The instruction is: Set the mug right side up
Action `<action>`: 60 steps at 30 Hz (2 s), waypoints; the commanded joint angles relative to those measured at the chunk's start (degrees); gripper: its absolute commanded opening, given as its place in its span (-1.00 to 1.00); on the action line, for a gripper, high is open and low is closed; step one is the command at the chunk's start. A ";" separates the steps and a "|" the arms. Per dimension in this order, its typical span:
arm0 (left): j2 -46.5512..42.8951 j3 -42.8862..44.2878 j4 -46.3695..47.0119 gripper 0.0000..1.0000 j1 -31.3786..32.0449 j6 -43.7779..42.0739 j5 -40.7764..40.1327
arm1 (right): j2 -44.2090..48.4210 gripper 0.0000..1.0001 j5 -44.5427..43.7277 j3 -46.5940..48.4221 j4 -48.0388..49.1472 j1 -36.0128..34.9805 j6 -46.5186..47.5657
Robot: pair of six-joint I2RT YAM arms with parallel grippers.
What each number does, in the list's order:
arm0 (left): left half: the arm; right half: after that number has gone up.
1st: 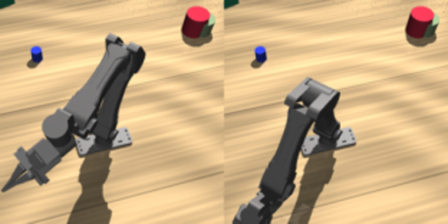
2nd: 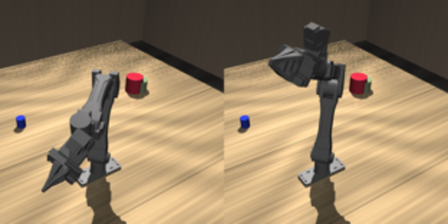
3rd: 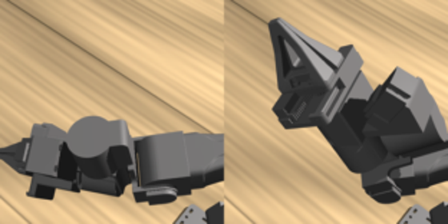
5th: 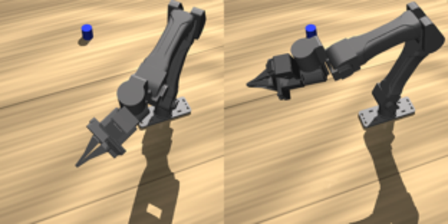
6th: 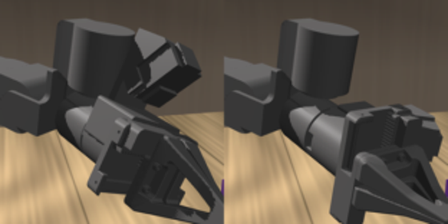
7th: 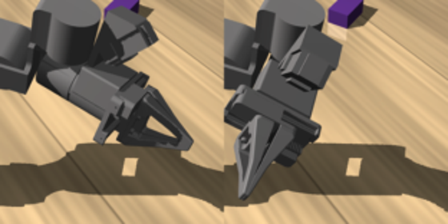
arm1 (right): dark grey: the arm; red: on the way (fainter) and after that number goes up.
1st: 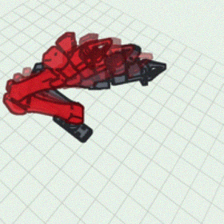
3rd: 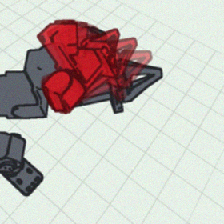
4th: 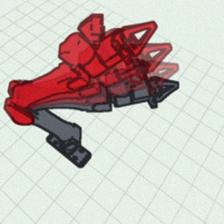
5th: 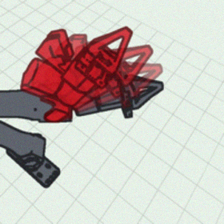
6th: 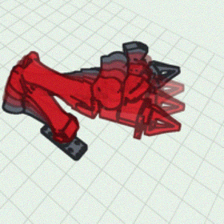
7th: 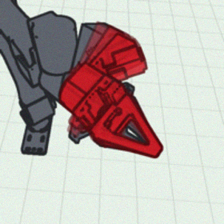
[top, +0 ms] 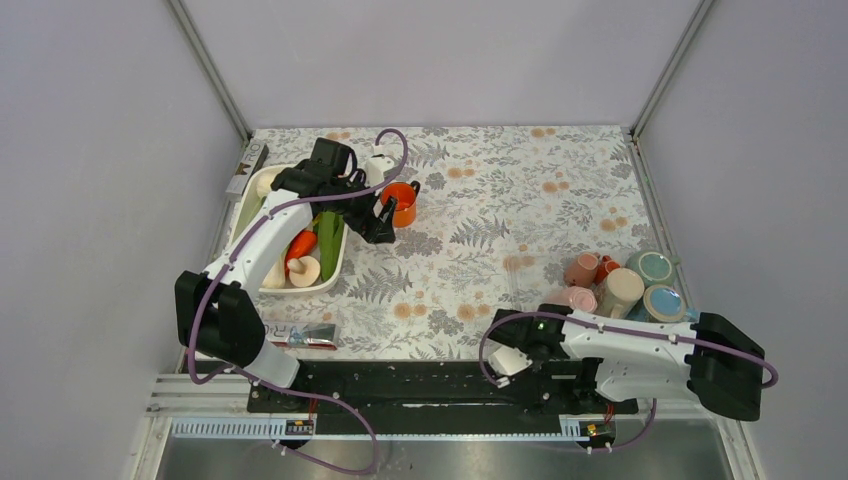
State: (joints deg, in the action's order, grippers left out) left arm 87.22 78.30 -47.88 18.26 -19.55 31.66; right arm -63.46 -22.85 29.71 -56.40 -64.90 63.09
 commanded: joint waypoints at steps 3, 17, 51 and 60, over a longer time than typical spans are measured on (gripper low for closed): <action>0.09 1.32 0.30 0.68 -0.16 -1.57 3.77 | -2.09 -1.00 -0.55 12.36 1.05 -1.50 -6.82; -0.87 2.41 -1.11 0.72 -2.62 -2.34 16.55 | 1.16 -1.00 13.74 26.26 35.25 -0.19 -24.90; -5.40 -6.21 12.96 -0.96 5.90 9.95 33.44 | 2.30 -1.00 45.35 11.41 94.48 16.85 -54.59; -3.99 2.01 12.06 -1.00 5.91 18.93 7.03 | -0.52 0.58 28.96 6.24 99.23 18.77 -59.44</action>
State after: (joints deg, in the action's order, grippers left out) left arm 83.72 73.08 -37.76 22.44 -3.31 52.88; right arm -62.15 21.78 37.45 35.33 -48.03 6.94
